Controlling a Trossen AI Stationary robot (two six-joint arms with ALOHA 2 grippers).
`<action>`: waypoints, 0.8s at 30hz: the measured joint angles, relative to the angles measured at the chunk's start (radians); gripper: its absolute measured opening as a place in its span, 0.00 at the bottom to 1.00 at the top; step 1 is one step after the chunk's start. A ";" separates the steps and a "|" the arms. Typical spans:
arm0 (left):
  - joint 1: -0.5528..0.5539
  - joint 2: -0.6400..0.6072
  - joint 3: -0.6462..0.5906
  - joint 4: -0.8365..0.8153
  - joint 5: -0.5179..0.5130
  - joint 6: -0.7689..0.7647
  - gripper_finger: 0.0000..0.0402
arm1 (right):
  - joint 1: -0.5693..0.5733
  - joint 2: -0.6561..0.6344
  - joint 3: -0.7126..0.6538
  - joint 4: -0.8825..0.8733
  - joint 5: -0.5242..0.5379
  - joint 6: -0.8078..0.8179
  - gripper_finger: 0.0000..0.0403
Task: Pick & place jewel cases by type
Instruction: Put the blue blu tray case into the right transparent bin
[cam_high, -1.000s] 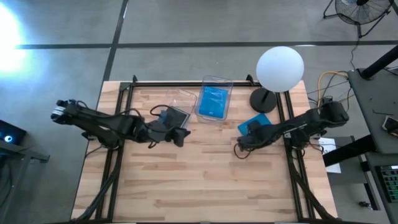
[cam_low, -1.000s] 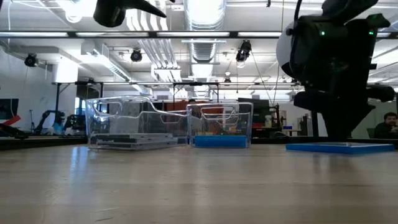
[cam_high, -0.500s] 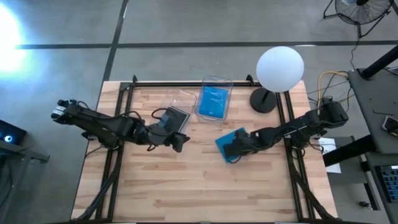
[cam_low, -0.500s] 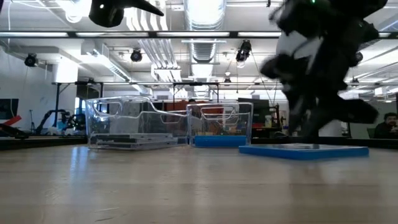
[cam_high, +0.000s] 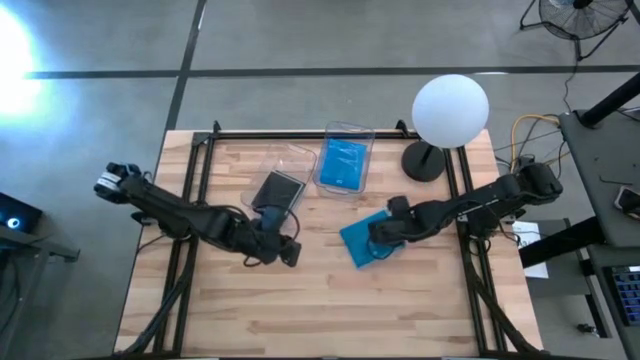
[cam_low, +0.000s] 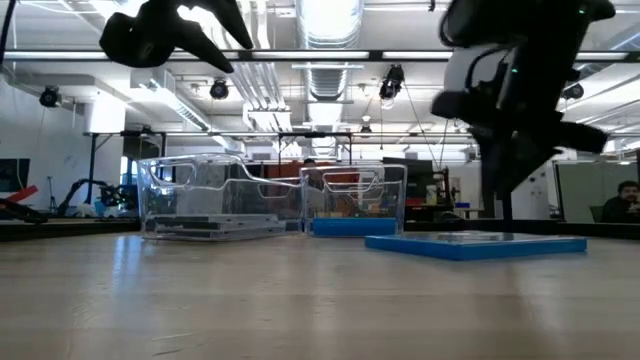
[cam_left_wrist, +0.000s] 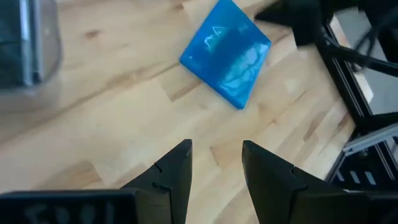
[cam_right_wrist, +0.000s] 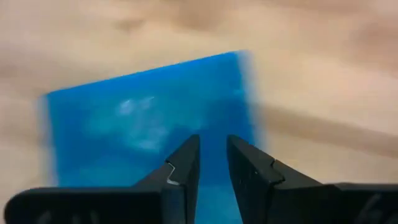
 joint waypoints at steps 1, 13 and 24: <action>-0.005 0.010 0.000 0.010 0.000 -0.001 0.30 | 0.001 -0.001 0.002 -0.060 0.030 0.030 0.19; -0.027 0.150 0.000 0.022 0.059 -0.112 0.30 | -0.025 0.113 -0.120 0.180 -0.122 0.009 0.17; -0.042 0.203 -0.131 0.191 0.052 -0.276 0.30 | 0.016 0.111 -0.099 0.517 -0.376 -0.180 0.21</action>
